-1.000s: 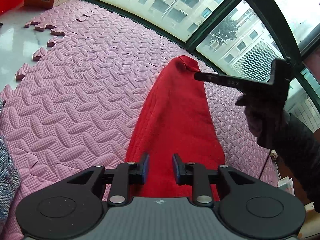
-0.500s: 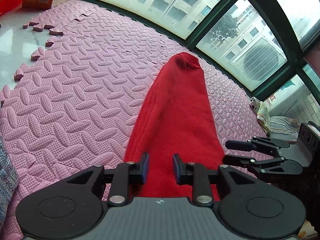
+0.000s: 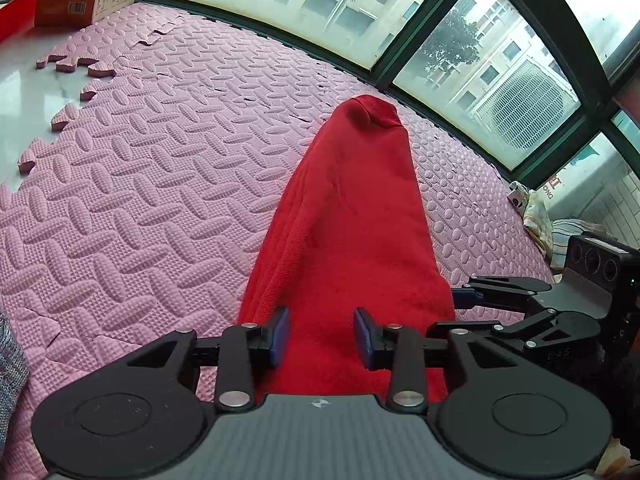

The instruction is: Fold clothes

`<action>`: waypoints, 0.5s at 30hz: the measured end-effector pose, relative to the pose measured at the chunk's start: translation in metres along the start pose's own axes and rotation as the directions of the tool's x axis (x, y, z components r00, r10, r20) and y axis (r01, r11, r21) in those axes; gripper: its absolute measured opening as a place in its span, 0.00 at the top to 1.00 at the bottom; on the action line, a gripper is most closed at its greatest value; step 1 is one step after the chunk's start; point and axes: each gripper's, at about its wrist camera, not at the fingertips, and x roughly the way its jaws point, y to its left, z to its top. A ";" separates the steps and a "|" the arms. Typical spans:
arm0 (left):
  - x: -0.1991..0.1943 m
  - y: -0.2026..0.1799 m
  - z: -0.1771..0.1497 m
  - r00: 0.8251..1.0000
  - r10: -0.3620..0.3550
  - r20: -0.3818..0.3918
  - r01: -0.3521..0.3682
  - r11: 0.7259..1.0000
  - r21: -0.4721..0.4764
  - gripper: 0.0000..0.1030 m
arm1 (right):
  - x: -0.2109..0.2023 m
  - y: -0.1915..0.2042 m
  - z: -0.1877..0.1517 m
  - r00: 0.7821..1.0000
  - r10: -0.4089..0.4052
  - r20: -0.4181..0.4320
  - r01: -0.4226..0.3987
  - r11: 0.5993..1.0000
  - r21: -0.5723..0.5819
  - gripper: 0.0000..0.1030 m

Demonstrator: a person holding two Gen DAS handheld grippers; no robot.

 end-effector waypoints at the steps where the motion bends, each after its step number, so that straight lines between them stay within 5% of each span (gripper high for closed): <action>1: 0.001 0.000 0.000 1.000 0.001 0.000 -0.001 1.000 -0.004 0.63 | -0.002 -0.001 0.000 1.000 0.021 -0.006 -0.021 1.000 -0.001 0.46; 8: 0.003 -0.003 0.001 1.000 0.019 0.005 -0.019 1.000 0.004 0.63 | -0.033 -0.001 -0.005 0.996 0.075 -0.050 -0.077 0.997 -0.032 0.46; 11: 0.004 -0.004 0.001 1.000 0.023 0.007 -0.023 1.000 0.011 0.63 | -0.043 0.008 -0.008 0.998 0.019 -0.056 -0.023 0.998 -0.064 0.47; 15: -0.001 -0.009 0.001 1.000 0.028 0.006 -0.028 0.999 0.035 0.60 | -0.048 0.029 0.001 0.995 -0.076 0.056 0.082 0.991 -0.108 0.47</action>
